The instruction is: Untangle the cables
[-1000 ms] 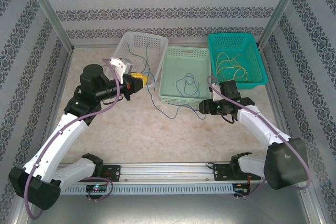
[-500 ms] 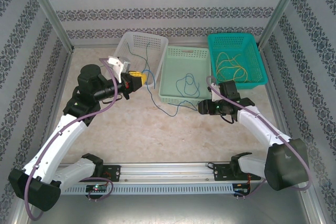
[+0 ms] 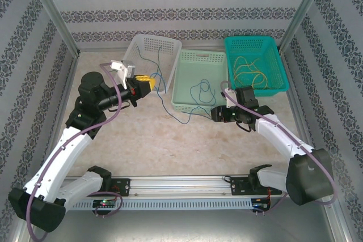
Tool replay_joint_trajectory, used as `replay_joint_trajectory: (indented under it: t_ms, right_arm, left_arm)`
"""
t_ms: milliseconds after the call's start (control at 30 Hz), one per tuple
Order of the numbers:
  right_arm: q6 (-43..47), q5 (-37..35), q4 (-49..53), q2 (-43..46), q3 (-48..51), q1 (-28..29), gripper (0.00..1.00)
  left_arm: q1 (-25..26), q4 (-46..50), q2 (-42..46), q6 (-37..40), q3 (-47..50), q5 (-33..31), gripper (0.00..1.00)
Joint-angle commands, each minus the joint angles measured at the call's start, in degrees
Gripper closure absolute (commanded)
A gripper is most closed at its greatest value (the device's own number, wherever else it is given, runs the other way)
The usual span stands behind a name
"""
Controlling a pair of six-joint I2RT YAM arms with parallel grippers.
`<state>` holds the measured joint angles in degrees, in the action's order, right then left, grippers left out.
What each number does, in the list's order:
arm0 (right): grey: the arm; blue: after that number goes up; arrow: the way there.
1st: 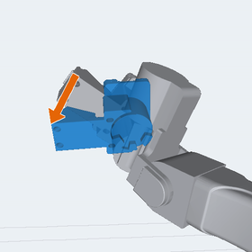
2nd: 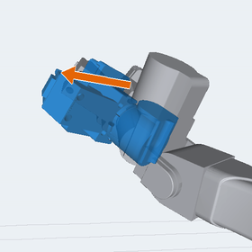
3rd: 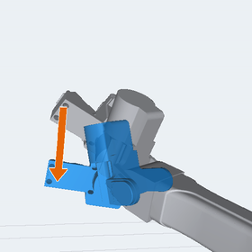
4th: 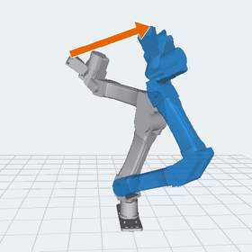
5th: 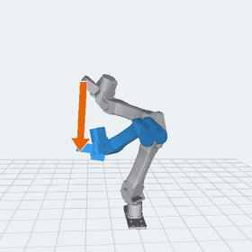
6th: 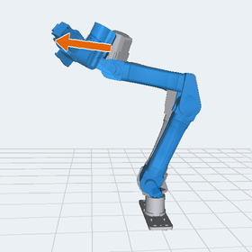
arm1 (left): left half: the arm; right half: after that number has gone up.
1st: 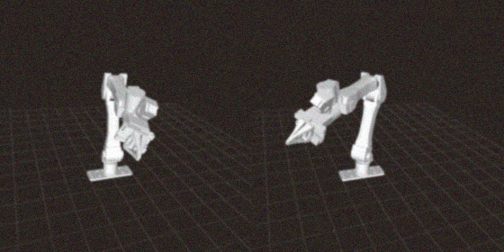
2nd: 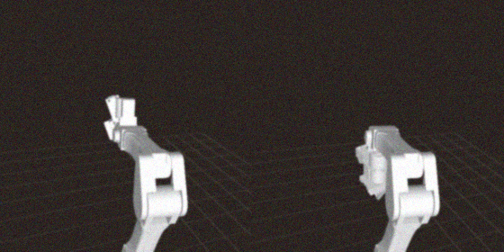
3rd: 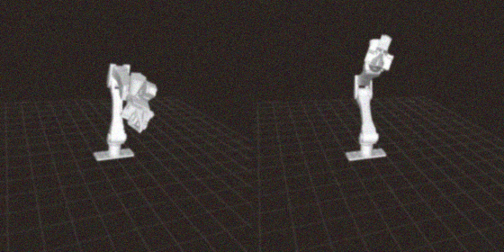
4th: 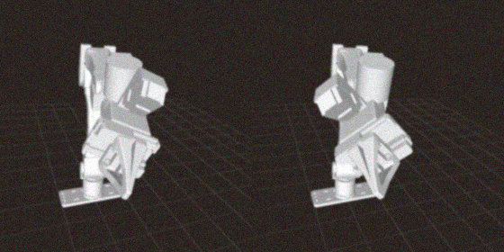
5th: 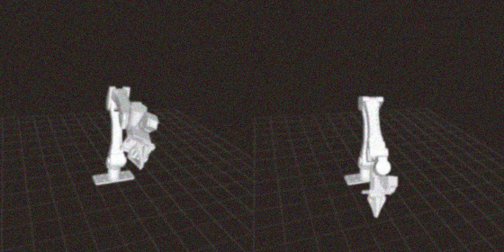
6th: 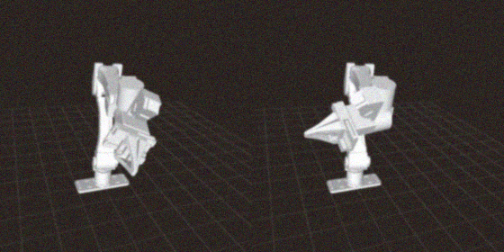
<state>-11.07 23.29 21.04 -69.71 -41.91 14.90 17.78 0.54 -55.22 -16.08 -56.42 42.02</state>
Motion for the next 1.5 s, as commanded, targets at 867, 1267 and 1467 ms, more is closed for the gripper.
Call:
replay_joint_trajectory:
  t_ms: [867,1267,1467]
  right_arm:
    - [4.15,4.08,-3.73,3.17,-0.74,-0.48,0.71]
    - [-11.43,-1.56,-6.89,6.35,-0.15,-7.37,1.00]
    - [-37.85,-1.43,-20.89,10.35,9.25,-18.07,1.00]
  left_arm:
    - [-3.94,-10.49,2.02,-9.23,1.08,5.28,1.00]
    - [-4.12,-8.49,4.42,-6.98,2.80,-2.26,1.00]
    - [-4.19,-9.87,10.32,-6.02,8.52,-16.46,1.00]
